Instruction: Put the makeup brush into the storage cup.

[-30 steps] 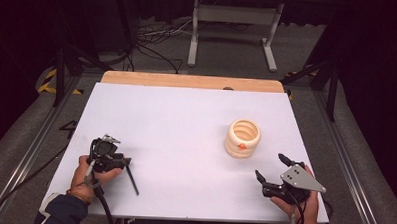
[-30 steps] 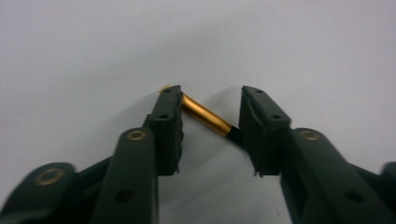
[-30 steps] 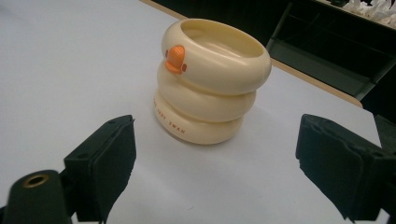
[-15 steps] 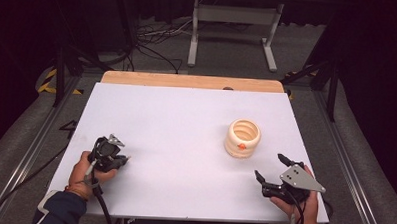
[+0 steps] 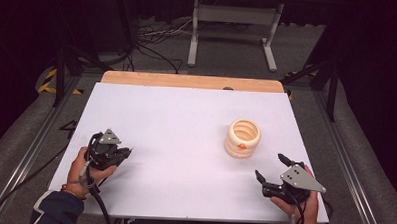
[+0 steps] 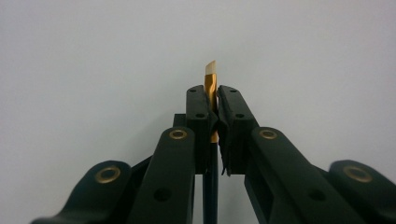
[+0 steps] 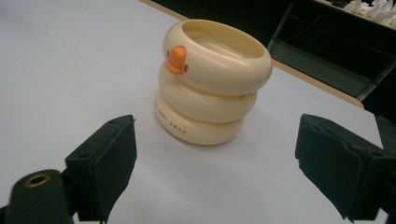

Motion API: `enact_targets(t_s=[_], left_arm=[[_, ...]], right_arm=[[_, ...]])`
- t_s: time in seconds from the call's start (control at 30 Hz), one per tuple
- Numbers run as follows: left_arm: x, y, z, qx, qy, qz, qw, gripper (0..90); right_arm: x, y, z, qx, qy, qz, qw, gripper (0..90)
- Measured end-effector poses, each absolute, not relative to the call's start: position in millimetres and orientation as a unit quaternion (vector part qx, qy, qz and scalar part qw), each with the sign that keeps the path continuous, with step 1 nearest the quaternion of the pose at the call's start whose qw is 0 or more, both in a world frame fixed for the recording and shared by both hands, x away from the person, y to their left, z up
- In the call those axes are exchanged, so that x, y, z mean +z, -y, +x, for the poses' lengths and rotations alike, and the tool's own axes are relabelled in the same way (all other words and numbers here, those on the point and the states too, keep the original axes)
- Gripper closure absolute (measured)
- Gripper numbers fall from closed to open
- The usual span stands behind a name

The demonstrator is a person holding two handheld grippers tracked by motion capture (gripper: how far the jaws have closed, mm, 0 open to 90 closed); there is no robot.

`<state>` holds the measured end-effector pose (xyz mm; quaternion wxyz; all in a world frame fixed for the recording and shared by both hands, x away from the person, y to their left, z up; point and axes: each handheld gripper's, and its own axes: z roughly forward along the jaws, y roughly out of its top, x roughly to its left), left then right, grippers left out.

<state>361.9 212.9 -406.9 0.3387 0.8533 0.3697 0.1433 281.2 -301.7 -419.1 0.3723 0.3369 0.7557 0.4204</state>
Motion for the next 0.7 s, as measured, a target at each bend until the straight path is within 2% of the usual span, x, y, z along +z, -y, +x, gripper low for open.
enact_targets(t_s=[0.4,0.7], left_arm=[[-380.3,-202.4,354.5,0.178,-0.312,0.837,0.412,83.6],[-369.1,-196.7,353.3,0.185,-0.288,0.826,0.448,83.5]], right_arm=[[-418.6,301.5,280.2,0.424,-0.755,0.337,0.369,13.2],[-419.1,300.2,280.6,0.424,-0.758,0.334,0.366,13.2]])
